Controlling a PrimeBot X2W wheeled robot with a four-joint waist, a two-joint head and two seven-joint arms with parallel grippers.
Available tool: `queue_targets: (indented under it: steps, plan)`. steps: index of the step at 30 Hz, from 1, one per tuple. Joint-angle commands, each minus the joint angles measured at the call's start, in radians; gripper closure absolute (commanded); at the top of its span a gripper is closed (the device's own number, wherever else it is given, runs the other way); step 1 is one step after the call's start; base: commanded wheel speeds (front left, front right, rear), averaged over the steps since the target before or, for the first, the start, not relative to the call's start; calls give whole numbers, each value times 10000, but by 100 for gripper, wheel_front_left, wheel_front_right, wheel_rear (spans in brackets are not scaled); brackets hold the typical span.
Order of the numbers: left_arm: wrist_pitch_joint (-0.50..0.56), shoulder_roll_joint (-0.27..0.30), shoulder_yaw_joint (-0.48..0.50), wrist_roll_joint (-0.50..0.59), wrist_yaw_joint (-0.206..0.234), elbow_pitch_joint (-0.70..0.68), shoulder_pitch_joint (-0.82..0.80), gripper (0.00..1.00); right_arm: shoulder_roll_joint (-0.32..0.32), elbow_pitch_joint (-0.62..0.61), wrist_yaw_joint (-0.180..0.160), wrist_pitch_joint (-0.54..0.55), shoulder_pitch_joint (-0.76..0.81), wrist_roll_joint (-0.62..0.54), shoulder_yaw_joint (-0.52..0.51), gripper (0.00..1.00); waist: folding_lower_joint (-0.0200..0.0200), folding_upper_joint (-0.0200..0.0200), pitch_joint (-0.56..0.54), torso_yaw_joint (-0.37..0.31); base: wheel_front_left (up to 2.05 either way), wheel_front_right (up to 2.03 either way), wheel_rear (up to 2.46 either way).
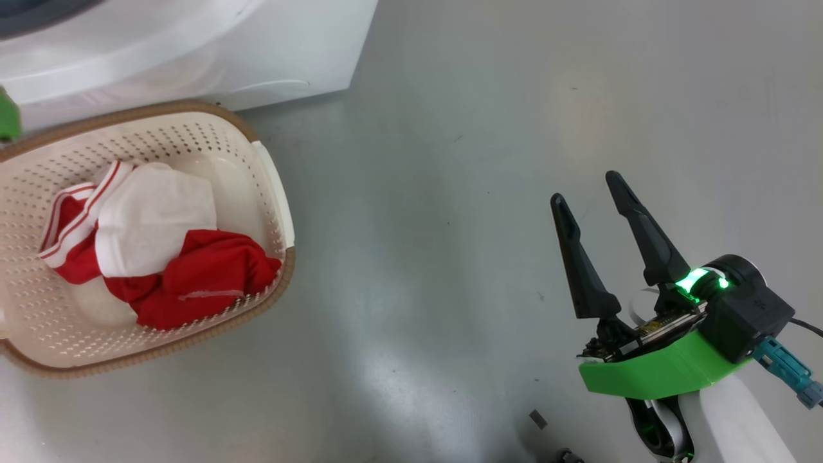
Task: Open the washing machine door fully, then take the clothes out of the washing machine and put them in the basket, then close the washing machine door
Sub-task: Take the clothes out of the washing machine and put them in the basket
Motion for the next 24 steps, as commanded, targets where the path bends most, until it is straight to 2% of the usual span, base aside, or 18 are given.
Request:
queue_targets:
  steps: [1, 8, 14, 24]
  plan:
    - [64, 465, 317, -148, 104, -552, 381, 100, -98, -219, 62, -63, -46, 47, 97, 0, 0, 0, -79, 64, 0, 0, 0]
    - [406, 422, 590, -570, 316, -2090, 1823, 100, -98, -253, 62, -63, -68, -5, -4, 0, 0, 0, -353, 231, 0, 0, 0]
    - [469, 159, 699, -821, 626, -3364, 3062, 100, -98, -242, 62, -63, 12, -84, -186, 0, 0, 0, -726, 484, 0, 0, 0]
    - [549, -176, 655, -997, 977, -4618, 4472, 100, -98, -287, 62, -63, 156, -223, -408, 0, 0, 0, -1291, 866, 0, 0, 0]
